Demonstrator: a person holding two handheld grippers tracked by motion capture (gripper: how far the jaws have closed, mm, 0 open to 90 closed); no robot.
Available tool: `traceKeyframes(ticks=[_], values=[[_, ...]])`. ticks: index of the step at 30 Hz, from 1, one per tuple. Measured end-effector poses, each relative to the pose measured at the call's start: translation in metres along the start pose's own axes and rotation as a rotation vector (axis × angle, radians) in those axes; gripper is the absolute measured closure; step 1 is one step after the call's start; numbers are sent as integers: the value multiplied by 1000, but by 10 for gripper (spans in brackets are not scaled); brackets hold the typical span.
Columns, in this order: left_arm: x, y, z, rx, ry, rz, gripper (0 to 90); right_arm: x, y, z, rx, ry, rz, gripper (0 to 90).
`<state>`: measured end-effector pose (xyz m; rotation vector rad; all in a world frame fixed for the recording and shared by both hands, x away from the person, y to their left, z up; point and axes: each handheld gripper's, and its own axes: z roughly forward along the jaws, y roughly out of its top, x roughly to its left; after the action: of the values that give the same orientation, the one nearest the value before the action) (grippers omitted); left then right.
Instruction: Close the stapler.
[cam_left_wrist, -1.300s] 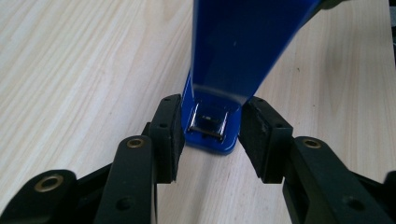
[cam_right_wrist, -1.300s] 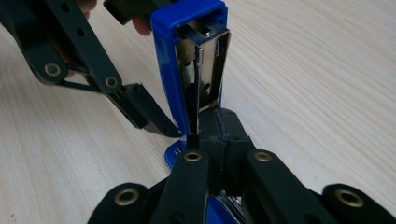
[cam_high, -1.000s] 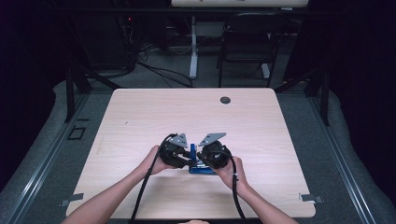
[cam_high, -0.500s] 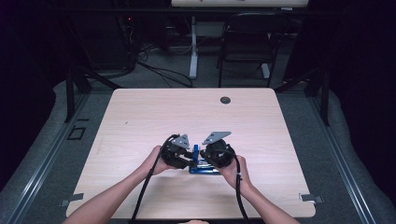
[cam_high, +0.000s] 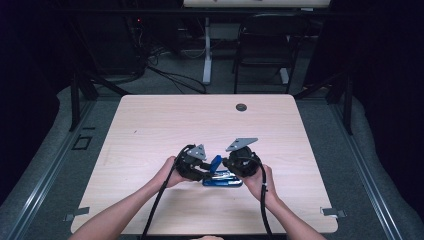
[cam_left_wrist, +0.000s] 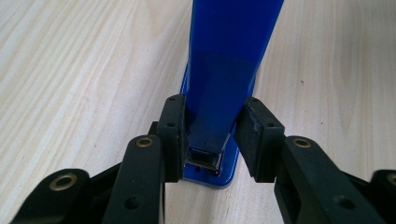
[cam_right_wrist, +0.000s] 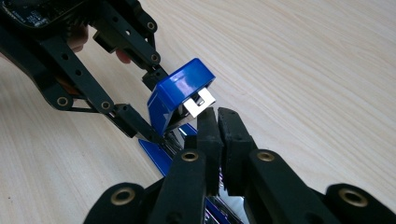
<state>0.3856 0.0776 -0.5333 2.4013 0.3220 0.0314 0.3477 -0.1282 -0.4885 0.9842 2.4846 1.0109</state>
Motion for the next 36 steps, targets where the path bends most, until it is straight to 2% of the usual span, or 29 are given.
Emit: traceKeyframes(ticks=[2,3,11,13,15,17,23,31,33,34,35,36], values=[[0,1,0,15,7,1,643,-2,-1,-2,-6,-4,13,882],[0,1,1,5,-2,-2,641,-4,-1,-3,-2,-6,14,882],[-1,3,5,17,2,2,637,-17,-1,-15,-31,-35,51,880],[-2,5,8,25,1,9,634,-19,0,-18,-61,-40,55,880],[-3,6,10,38,12,15,634,-19,2,-21,-72,-40,57,880],[-3,6,11,31,3,14,634,-17,4,-23,-79,-32,54,880],[-3,7,12,38,7,16,632,-11,5,-18,-52,-14,34,879],[-5,7,17,45,18,7,622,-17,-1,-13,7,-6,46,886],[-5,7,18,49,14,-17,609,-19,-3,-10,26,-3,53,879],[-3,6,17,38,-3,-24,595,-21,-4,-10,36,-1,57,881],[-3,6,15,49,10,-28,586,-22,-6,-8,58,-6,59,881],[0,4,15,39,-4,-43,558,-23,-7,-7,69,-9,63,881]])
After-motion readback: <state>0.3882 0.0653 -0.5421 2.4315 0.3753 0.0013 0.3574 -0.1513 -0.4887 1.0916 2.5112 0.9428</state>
